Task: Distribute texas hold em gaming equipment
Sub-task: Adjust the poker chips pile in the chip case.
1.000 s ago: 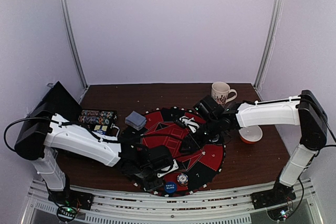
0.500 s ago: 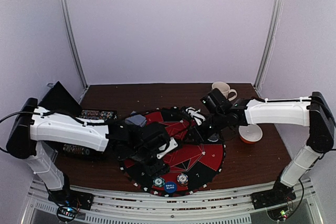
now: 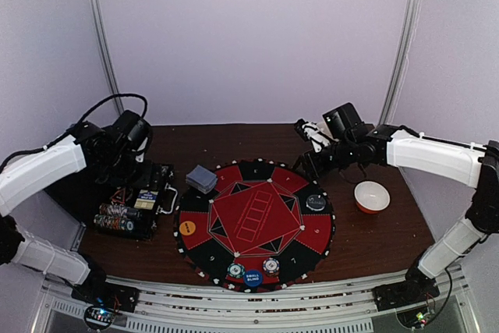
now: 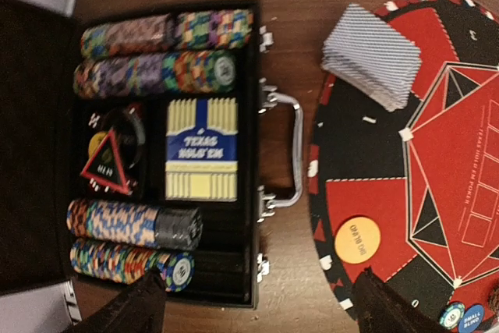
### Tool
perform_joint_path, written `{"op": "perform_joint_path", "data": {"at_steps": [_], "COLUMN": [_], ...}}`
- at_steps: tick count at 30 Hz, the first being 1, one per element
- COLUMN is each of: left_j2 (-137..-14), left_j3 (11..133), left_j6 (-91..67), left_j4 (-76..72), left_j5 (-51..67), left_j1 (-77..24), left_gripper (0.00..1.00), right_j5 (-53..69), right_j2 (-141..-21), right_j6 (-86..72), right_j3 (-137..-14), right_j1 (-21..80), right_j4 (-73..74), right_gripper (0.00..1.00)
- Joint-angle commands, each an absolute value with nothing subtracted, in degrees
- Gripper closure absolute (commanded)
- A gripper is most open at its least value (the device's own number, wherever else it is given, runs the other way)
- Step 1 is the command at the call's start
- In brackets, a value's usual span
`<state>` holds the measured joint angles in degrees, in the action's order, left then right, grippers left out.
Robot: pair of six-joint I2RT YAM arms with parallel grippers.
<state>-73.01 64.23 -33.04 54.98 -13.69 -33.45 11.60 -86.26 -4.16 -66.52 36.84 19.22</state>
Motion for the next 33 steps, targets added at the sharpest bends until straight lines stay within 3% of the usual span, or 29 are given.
{"op": "perform_joint_path", "data": {"at_steps": [1,11,21,33], "left_j2": [-67.5,-70.3,-78.0,-78.2], "left_j3": [60.1,49.3,47.2,43.9], "left_j6": [-41.3,-39.2,-34.6,-33.8], "left_j4": [64.0,59.0,52.1,48.5], "left_j5": [-16.0,-13.1,-14.1,-9.1], "left_j1": [-28.2,-17.4,-14.2,-14.2], "left_gripper": [0.17,0.3,0.34,0.47], "right_j5": [11.5,18.7,20.2,21.7], "right_j2": [-88.8,-89.2,-89.9,-90.6], "right_j6": [0.2,0.3,0.1,0.1], "right_j3": [-68.7,-68.5,-68.3,-68.5], "right_j1": [36.6,35.5,34.5,33.9], "right_j4": [21.6,19.5,19.5,19.5], "right_gripper": [0.46,0.45,0.45,0.45]}}
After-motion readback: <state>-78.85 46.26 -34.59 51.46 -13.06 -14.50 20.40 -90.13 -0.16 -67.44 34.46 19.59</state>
